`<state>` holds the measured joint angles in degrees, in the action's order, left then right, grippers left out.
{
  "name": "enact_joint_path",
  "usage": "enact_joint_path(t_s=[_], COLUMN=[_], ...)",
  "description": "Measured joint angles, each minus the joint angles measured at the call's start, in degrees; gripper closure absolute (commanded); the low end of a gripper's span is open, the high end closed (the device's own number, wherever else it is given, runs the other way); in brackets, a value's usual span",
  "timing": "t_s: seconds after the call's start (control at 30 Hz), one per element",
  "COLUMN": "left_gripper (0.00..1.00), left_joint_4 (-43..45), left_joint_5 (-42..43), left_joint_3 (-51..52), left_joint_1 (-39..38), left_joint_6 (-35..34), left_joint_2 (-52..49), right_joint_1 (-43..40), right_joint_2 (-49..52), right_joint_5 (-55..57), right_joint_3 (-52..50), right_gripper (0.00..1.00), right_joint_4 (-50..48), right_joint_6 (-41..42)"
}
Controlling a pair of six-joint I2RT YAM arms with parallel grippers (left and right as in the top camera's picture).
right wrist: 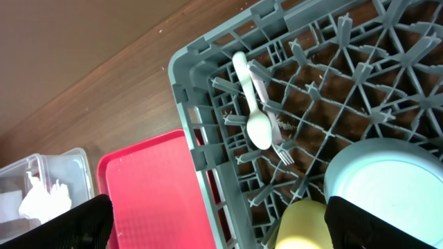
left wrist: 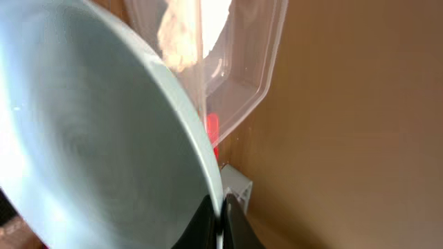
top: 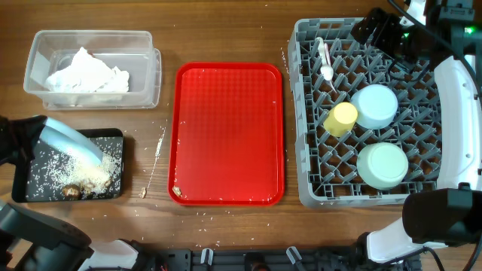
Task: Sort waste into correct bins and load items into the dishwasher rack
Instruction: 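Tilt the plate with the left gripper to dump rice onto the black tray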
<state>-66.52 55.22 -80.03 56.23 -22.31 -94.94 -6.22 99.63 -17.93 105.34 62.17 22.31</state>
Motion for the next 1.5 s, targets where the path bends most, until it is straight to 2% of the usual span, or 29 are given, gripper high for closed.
enact_joint_path(t_s=[0.23, 0.33, 0.4, 0.47, 0.57, 0.6, 0.7, 0.77, 0.87, 1.0, 1.07, 1.2, 1.3, 1.5], left_gripper=[0.96, 0.96, 0.96, 0.96, 0.96, 0.96, 0.96, 0.96, 0.96, 0.96, 0.96, 0.96, 0.96, 0.96], left_joint_4=[-2.25, -1.25, -5.14, -3.74, -9.31, -7.39, -11.13, -9.79, -16.81, -20.92, -16.90, -14.47, -21.70, -26.12], left_joint_5=[5.18, 5.90, 6.29, 6.12, 6.45, 6.36, 6.71, 6.64, 6.45, 6.71, 7.06, 9.25, 9.33, 9.35], left_joint_3=[0.07, 0.07, 0.07, 0.11, 0.33, 0.33, 0.31, 0.31, 0.33, 0.33, 0.35, 0.37, 0.37, 0.37], left_joint_1=[0.87, 0.92, 1.07, 1.14, 1.51, 1.53, 1.73, 1.70, 1.55, -0.42, -1.55, -1.70, -2.71, -9.20], left_joint_6=[6.67, 8.76, 9.81, 11.06, 12.76, 13.25, 15.08, 16.11, 18.05, 21.66, 22.80, 25.20, 26.56, 30.45], left_joint_2=[-0.11, -0.11, -0.15, -0.15, -0.20, -0.24, -0.44, -0.46, -0.48, -0.48, -0.48, -0.46, -0.39, 0.02], right_joint_1=[0.00, 0.00, 0.00, 0.00, 0.00, 0.00, 0.00, 0.00, 0.00, 0.00, 0.00, 0.00, 0.00, 0.00], right_joint_2=[0.00, 0.00, 0.00, 0.00, 0.00, 0.00, 0.00, 0.00, 0.00, 0.00, 0.00, 0.00, 0.00, 0.00], right_joint_5=[0.00, 0.00, 0.00, 0.02, 0.00, 0.00, 0.00, 0.02, 0.00, 0.00, 0.00, 0.00, 0.00, 0.00], right_joint_3=[0.00, 0.00, 0.00, 0.00, 0.00, 0.00, 0.00, 0.00, 0.00, 0.00, 0.00, 0.00, 0.00, 0.00], right_gripper=[0.00, 0.00, 0.00, 0.00, 0.00, 0.00, 0.00, 0.00, 0.00, 0.00, 0.00, 0.00, 0.00, 0.00], right_joint_4=[0.04, 0.02, 0.00, 0.02, 0.02, 0.00, 0.04, 0.04, 0.02, 0.02, 0.00, 0.00, 0.02, 0.02], right_joint_6=[0.00, 0.00, 0.00, 0.00, 0.00, 0.00, 0.00, 0.00, 0.00, 0.00, 0.00, 0.00, 0.00, 0.00])
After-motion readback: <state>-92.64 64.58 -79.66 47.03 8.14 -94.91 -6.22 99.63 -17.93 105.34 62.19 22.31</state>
